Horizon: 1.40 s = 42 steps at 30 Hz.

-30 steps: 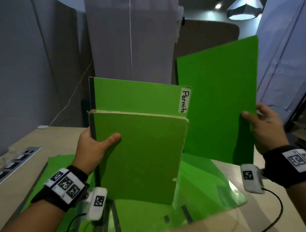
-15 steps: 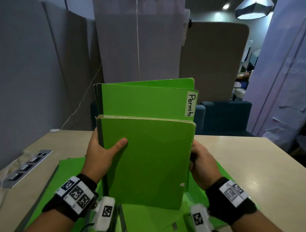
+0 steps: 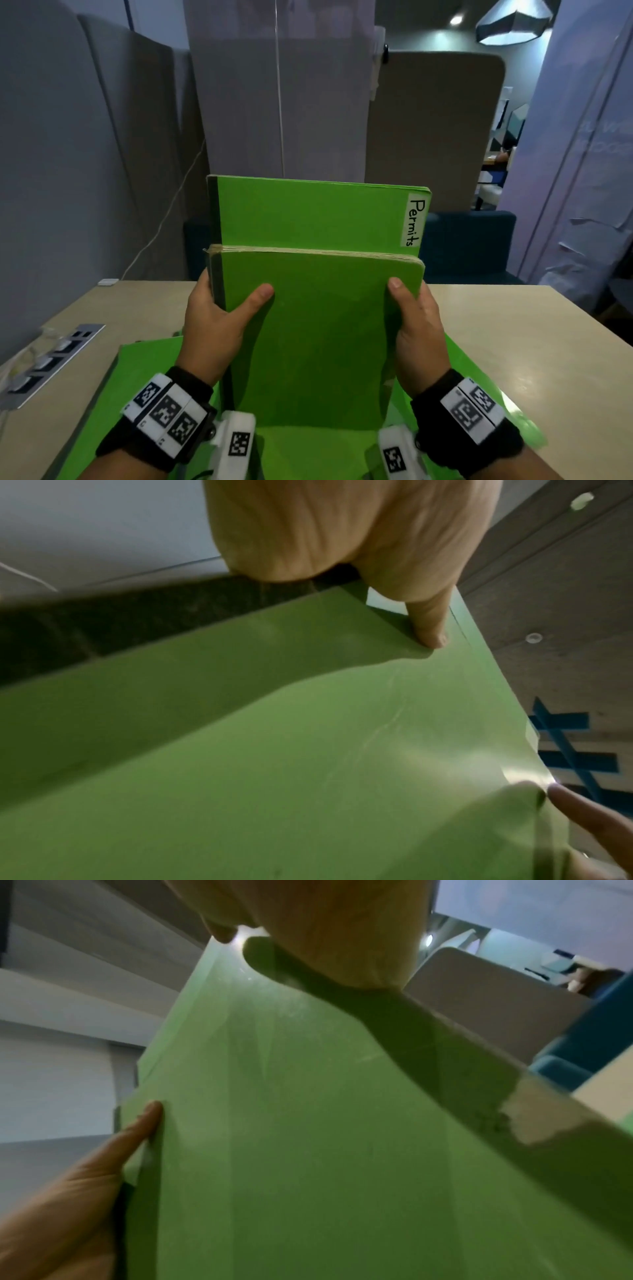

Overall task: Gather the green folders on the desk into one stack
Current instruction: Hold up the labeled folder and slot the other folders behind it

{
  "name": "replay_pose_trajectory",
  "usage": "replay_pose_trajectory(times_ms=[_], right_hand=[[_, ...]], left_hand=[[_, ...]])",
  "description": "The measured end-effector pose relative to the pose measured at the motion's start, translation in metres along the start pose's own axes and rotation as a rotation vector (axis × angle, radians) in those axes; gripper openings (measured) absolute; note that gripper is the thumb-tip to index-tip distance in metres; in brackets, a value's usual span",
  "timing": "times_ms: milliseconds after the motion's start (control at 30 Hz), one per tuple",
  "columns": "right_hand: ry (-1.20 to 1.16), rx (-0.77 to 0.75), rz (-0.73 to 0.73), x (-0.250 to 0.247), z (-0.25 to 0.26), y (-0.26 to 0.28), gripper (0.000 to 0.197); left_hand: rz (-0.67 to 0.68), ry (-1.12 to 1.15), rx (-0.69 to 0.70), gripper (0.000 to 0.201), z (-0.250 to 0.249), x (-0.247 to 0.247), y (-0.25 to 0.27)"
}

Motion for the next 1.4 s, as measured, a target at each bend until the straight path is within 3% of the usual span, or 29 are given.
replay_pose_trajectory(times_ms=[133, 500, 667, 733, 833, 900, 933, 1000, 1067, 1133, 1233, 1400], right_hand=[[-0.018, -0.071, 0.033, 0.0, 0.009, -0.011, 0.036], [0.051, 0.068, -0.048, -0.011, -0.026, -0.007, 0.031], [0.138, 0.182, 0.075, -0.018, -0.03, -0.005, 0.024], [0.362, 0.268, 0.199, -0.031, -0.035, -0.001, 0.033], [1.027, 0.377, 0.364, -0.076, -0.05, 0.002, 0.039], [1.424, 0.605, 0.352, -0.122, -0.054, 0.007, 0.033], [1.519, 0.741, 0.279, -0.148, -0.051, 0.012, 0.044], [1.532, 0.988, 0.149, -0.188, -0.044, 0.026, 0.088], [1.563, 1.171, 0.17, -0.211, -0.045, 0.041, 0.136], [1.651, 1.263, 0.199, -0.223, -0.051, 0.054, 0.157], [1.758, 1.245, 0.101, -0.23, -0.055, 0.059, 0.135], [1.615, 1.209, 0.123, -0.232, -0.049, 0.057, 0.111]], left_hand=[[-0.009, -0.007, 0.074, 0.043, -0.005, -0.003, -0.008], [0.005, -0.005, -0.038, 0.038, 0.028, -0.002, -0.006], [-0.002, -0.011, -0.034, 0.038, 0.024, -0.001, -0.005], [-0.007, -0.007, -0.031, 0.035, 0.023, -0.001, -0.007], [-0.015, -0.015, -0.024, 0.034, 0.022, -0.001, -0.006], [-0.027, -0.026, -0.028, 0.035, 0.023, -0.002, -0.004], [-0.029, -0.031, -0.029, 0.035, 0.023, -0.002, -0.004], [-0.027, -0.037, -0.022, 0.035, 0.021, -0.002, -0.003], [-0.025, -0.037, -0.02, 0.035, 0.02, -0.001, -0.004], [-0.026, -0.032, -0.026, 0.036, 0.02, 0.0, -0.005], [-0.03, -0.031, -0.026, 0.041, 0.022, 0.0, -0.007], [-0.017, -0.017, -0.036, 0.04, 0.022, 0.0, -0.008]])
Point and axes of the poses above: each hand's wrist, its own y-axis away from the middle knuckle, its own x-axis out of the palm, z = x × y, the point moved 6 cm from there along -y, towards the middle knuckle, and after that the axes turned 10 degrees about z, right-handed, at the moved point
